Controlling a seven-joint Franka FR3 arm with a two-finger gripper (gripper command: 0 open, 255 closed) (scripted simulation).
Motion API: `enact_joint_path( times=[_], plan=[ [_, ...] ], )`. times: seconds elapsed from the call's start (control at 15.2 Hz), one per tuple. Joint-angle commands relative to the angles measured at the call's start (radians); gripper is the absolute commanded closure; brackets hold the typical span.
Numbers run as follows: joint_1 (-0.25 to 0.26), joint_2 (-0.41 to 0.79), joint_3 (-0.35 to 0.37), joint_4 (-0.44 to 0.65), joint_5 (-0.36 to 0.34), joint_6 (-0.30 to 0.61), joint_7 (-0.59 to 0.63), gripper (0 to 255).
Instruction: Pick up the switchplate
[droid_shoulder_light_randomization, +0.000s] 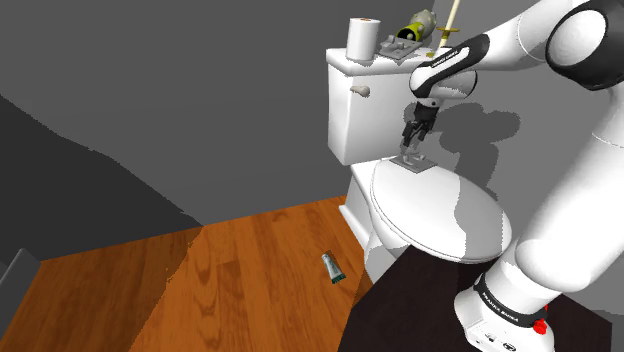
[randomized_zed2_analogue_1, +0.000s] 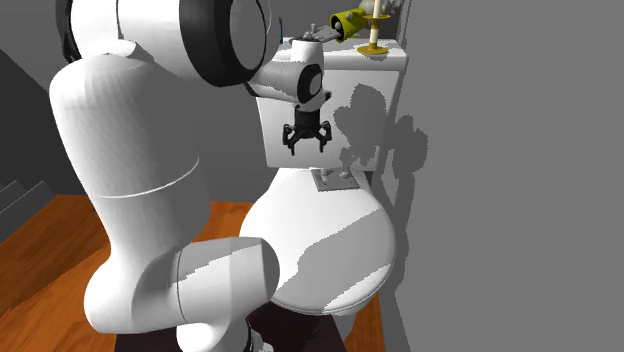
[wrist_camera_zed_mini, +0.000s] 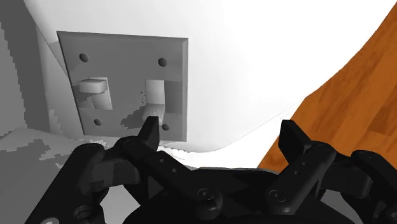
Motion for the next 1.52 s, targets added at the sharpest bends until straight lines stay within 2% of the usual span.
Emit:
enact_joint_path(
  times=[0.0,0.4,0.99,1.06,1.45],
  plan=[
    [-0.03,0.093,-0.005,0.06,0.074,0.014,-0.076,0],
    [-0.146,0.337,0.041,0.261,0.237,0.01,-0.216,0],
    [-0.166,0.402,0.069,0.247,0.281,0.083,-0.247,0],
    [-0.167,0.403,0.069,0.25,0.281,0.081,-0.248,255],
    [-0.168,0.405,0.07,0.251,0.282,0.082,-0.248,255]
  ],
)
